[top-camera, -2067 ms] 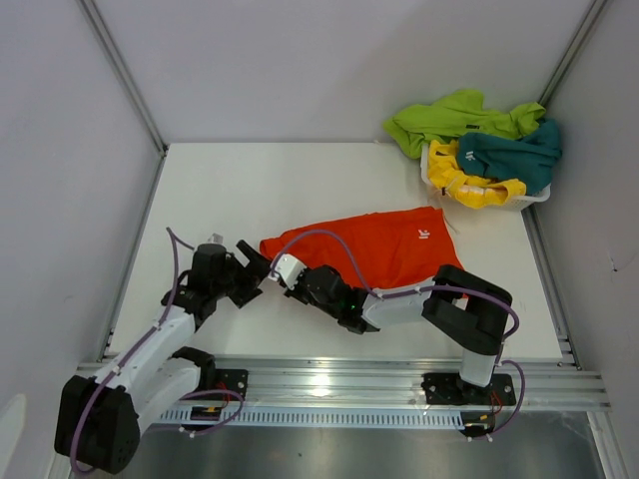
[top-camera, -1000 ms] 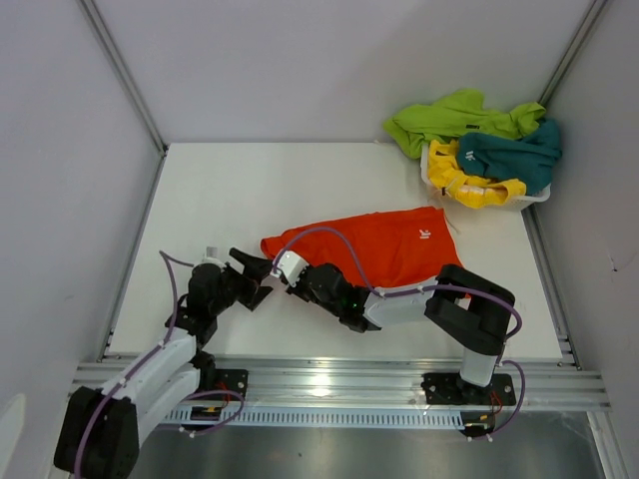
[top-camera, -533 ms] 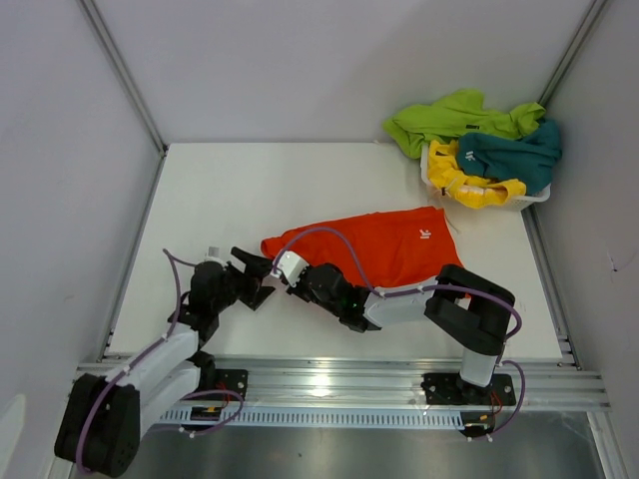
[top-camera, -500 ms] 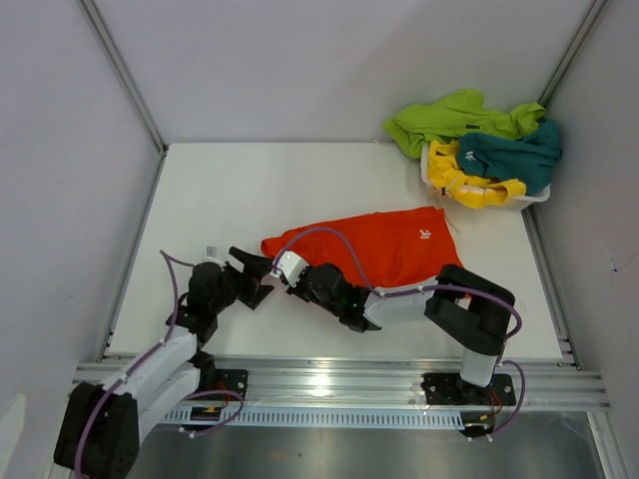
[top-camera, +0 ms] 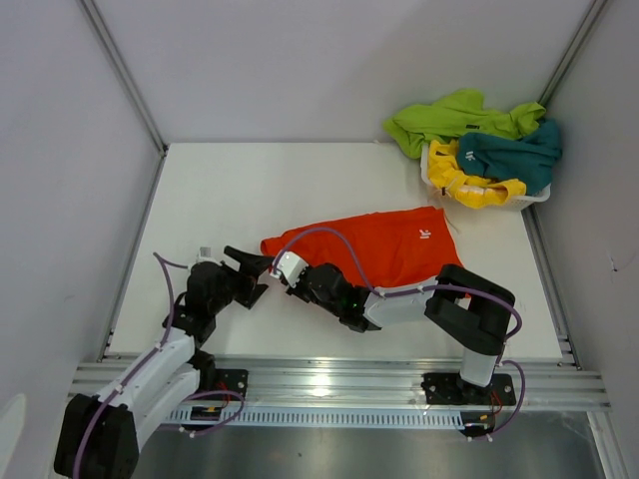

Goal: Fold and stack the shorts
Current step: Fold the shorts

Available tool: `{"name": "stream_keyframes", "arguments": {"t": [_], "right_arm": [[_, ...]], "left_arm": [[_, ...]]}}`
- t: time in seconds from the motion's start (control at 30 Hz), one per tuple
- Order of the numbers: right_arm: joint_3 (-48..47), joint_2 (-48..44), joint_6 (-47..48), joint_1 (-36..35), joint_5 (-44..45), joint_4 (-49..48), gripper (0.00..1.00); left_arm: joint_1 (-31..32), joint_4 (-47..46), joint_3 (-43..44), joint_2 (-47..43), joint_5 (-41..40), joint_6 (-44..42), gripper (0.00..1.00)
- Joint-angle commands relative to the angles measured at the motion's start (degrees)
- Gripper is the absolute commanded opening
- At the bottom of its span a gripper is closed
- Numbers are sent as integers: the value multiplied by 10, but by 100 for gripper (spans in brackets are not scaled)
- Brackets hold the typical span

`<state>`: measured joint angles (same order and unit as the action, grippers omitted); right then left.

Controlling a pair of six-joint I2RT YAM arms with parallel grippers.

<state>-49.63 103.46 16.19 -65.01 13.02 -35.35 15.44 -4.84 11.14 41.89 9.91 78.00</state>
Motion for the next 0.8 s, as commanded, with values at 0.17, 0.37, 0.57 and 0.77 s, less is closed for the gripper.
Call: {"name": "stream_keyframes", "arguments": {"t": [0.17,0.37,0.57,0.77], "right_arm": [[-19,-24,10,-6,2,-31,0],[-20,-22,14,-10,4,-31,0],[-23,-19,22,-13,9,-30,0],[-20,-19,30,-20,14,-33,0]], "left_arm": [[-4,-1,64,70,27,-7,99],[-4,-7,69,75,19,-1,99],[-4,-5,92,165,55,-14,99],[-12,-57,96,224,75,-4,99]]}}
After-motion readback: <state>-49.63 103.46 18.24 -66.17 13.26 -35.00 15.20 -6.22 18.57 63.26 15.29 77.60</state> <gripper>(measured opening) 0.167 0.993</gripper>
